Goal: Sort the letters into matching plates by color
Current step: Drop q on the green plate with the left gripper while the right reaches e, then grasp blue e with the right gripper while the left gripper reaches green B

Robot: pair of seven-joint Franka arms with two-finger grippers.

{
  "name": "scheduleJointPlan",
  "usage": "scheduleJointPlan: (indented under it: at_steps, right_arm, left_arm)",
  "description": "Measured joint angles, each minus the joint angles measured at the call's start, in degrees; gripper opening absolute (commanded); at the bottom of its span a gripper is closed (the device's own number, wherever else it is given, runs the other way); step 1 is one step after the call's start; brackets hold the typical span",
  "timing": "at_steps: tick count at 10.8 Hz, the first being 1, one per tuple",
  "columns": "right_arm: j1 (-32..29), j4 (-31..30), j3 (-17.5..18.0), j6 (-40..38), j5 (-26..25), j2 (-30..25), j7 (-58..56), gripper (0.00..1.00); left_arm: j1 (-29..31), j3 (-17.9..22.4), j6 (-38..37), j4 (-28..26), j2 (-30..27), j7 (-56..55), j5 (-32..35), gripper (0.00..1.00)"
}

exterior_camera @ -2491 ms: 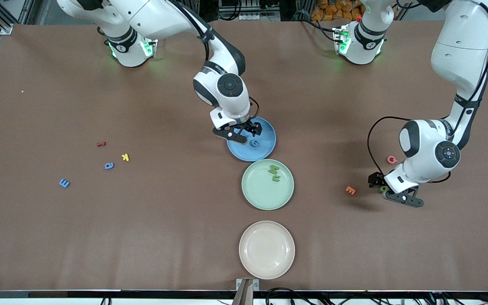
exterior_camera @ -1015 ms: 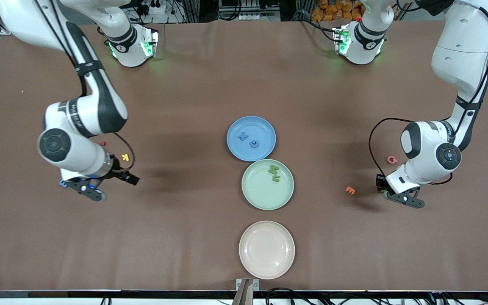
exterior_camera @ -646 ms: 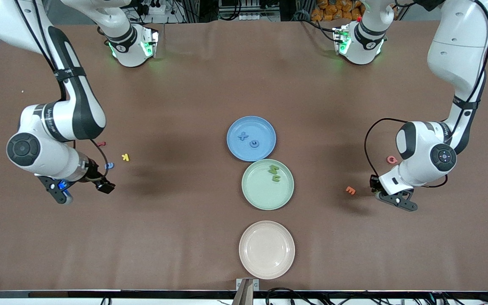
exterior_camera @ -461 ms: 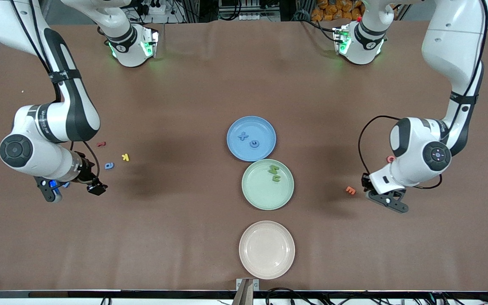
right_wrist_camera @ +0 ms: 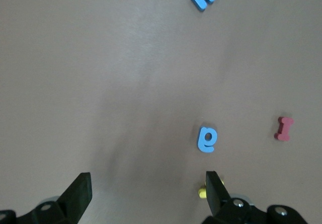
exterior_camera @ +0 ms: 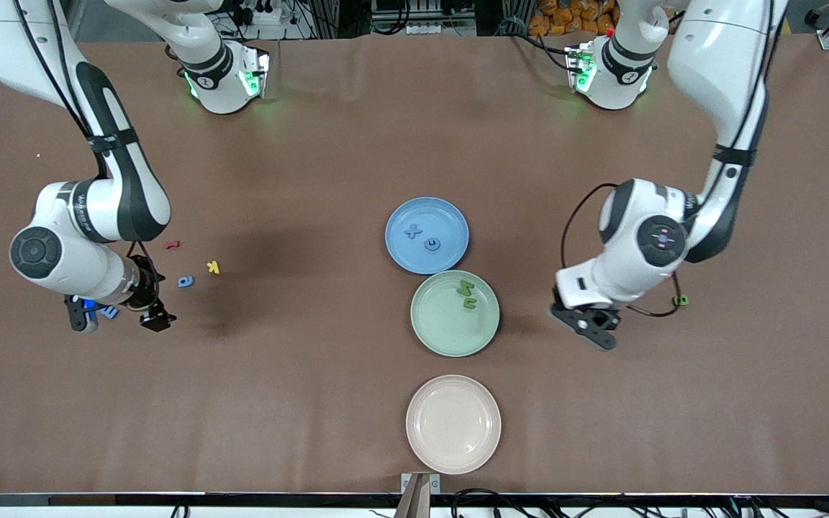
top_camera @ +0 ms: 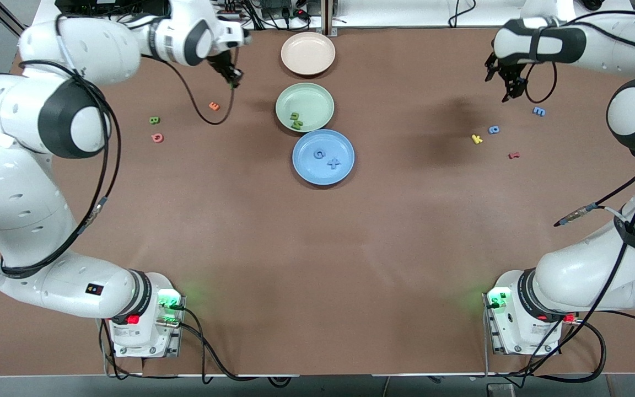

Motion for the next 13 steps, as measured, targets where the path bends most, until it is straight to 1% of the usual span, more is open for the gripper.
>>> scheduleJointPlan:
  at_steps: [2,5,7,9,10,11,12,13]
  right_arm:
    - [-0.47,-4.21,-0.04,5.15,0.0,0.0,0.43,1.0]
    - [-1.13,-10.07,-0.07,13.45,-0.02,-0.01,0.47,1.0]
    - [-1.77,-12.4,-0.08,15.25,-0.07,-0.04,0.44,0.98]
    - [-2.19,-13.35,-0.09,16.14,-0.09,-0.05,0.41,0.95]
    - [-2.31,-14.23,-0.09,17.74,-0.09,-0.06,0.13,0.95]
    - [-2.47,-15.48,-0.09,19.52,-0.12,-0.05,-0.59,0.94]
    - [-2.73,-16.67,-0.09,20.76,-0.13,-0.05,-1.48,0.91]
    - [-3.03,-17.61,-0.1,21.72,-0.13,-0.05,-2.24,0.86]
  left_arm:
    - [-4.74,0.09,0.6,1.72,1.1,-3.51,0.0,0.0]
    - [-9.81,0.1,2.53,4.1,3.65,-13.48,-0.01,0.0]
    - [-12.03,0.14,4.61,4.96,5.69,-18.25,-0.01,0.0]
    - [-12.74,0.16,7.34,5.18,7.8,-19.91,-0.01,0.0]
    - [-12.75,0.2,8.03,5.28,8.51,-19.98,-0.01,0.08]
    - [-12.74,0.28,8.13,5.5,8.9,-20.05,-0.01,0.58]
    - [-12.74,0.32,8.15,5.79,9.12,-20.47,-0.01,1.0]
    - [-12.68,0.41,8.15,5.99,9.2,-20.77,-0.01,1.0]
